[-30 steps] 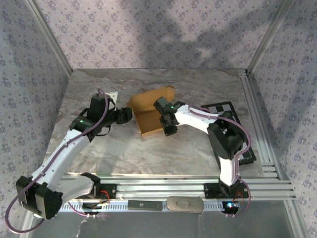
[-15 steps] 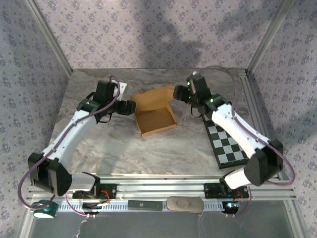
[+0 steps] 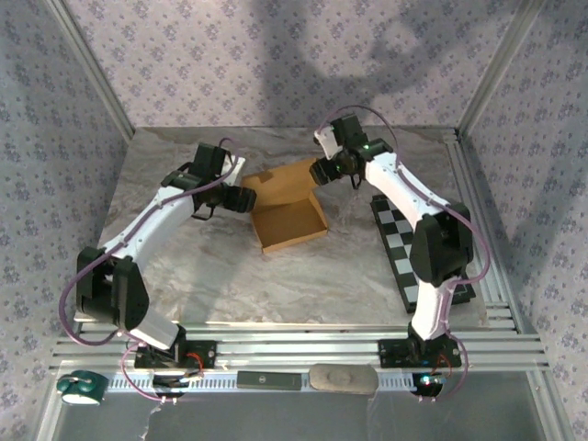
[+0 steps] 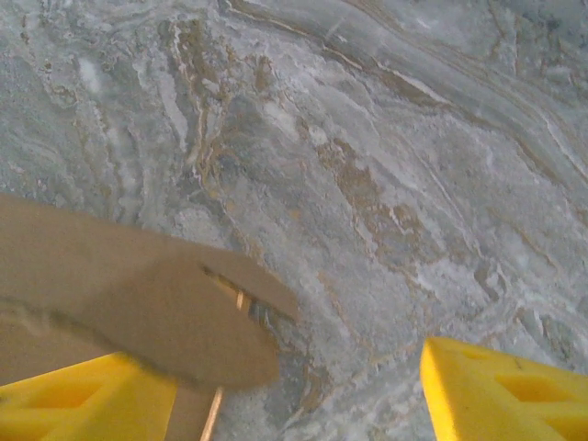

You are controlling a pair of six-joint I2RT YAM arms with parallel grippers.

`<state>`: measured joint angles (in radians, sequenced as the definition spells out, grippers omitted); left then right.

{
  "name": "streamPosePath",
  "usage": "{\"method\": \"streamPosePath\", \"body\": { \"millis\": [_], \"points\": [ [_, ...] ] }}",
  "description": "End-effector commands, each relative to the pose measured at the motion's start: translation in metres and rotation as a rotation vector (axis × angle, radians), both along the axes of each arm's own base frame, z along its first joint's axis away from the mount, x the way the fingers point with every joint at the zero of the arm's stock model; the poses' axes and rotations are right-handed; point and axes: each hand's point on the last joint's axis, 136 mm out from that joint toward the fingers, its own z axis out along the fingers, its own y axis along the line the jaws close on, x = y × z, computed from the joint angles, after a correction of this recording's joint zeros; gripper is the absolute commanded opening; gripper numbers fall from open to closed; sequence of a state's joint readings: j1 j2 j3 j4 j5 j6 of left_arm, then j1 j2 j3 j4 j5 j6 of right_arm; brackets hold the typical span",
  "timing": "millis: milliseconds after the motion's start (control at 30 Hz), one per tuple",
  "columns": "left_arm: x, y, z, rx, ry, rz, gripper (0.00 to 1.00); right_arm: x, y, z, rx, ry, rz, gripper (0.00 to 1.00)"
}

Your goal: Fold the paper box

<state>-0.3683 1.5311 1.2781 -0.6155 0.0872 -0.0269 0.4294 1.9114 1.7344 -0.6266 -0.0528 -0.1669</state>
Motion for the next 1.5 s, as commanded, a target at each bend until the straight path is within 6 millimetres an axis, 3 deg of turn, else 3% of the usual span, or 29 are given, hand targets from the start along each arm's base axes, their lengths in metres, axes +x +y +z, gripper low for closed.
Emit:
{"method": "streamPosePath", "body": {
  "millis": [0,200,467,667,833,1033,1267,1467],
  "points": [
    [0.012,0.006,0.009,0.02,-0.03,0.052,0.75,0.004,0.003,0.001,-0.053,-0.001,0.036,0.69],
    [0.022,0.001,0.008,-0.021,-0.038,0.096,0.69,0.01,0.015,-0.002,-0.022,0.018,0.061,0.66],
    [0.027,-0.005,-0.001,-0.056,-0.005,0.132,0.52,0.007,0.027,-0.012,0.001,0.047,0.09,0.49],
    [0.031,-0.007,0.002,-0.103,-0.009,0.186,0.29,0.003,0.033,-0.011,0.014,0.043,0.07,0.34],
    [0.036,-0.011,0.0,-0.158,0.007,0.249,0.23,-0.003,0.04,-0.01,0.042,0.06,0.003,0.16],
    [0.042,-0.016,0.0,-0.217,-0.006,0.307,0.22,-0.004,0.043,-0.008,0.052,0.036,-0.094,0.01],
    [0.048,-0.018,-0.001,-0.262,-0.032,0.345,0.12,-0.008,0.047,0.005,0.146,0.012,-0.18,0.0],
    [0.045,-0.019,-0.006,-0.273,-0.029,0.347,0.07,-0.013,0.055,0.002,0.155,-0.011,-0.225,0.0]
  ]
}}
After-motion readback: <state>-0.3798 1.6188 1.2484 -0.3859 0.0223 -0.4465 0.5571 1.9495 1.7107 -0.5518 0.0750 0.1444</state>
